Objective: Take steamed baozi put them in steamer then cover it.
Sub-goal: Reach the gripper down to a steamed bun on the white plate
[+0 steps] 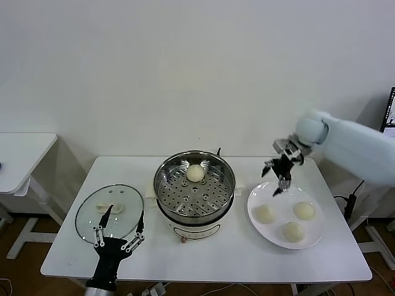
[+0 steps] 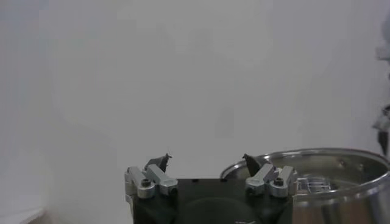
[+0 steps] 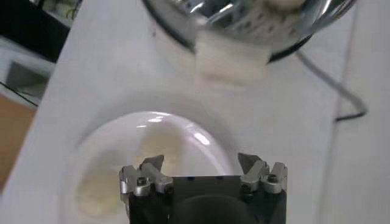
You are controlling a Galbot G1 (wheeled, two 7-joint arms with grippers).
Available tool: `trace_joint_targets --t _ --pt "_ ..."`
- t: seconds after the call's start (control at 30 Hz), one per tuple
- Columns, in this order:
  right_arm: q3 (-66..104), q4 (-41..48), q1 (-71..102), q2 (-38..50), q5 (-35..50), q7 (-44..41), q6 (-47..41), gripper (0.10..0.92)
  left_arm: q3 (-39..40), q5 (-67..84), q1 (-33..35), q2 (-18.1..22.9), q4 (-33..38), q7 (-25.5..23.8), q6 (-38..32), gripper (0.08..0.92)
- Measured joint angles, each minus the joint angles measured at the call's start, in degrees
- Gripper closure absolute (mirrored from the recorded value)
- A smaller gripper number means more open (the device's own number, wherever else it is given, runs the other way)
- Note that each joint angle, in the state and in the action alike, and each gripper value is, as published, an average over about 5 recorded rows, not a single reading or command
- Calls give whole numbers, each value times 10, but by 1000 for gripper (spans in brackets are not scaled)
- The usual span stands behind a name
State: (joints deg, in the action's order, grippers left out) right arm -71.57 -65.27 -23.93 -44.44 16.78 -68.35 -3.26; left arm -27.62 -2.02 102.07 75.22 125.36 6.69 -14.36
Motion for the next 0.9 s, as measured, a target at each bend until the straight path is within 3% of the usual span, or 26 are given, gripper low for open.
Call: trace_joint_targets --t 0.9 --pt "16 28 120 -17 -10 90 -37 203 -4 -1 -5 1 -18 3 -9 177"
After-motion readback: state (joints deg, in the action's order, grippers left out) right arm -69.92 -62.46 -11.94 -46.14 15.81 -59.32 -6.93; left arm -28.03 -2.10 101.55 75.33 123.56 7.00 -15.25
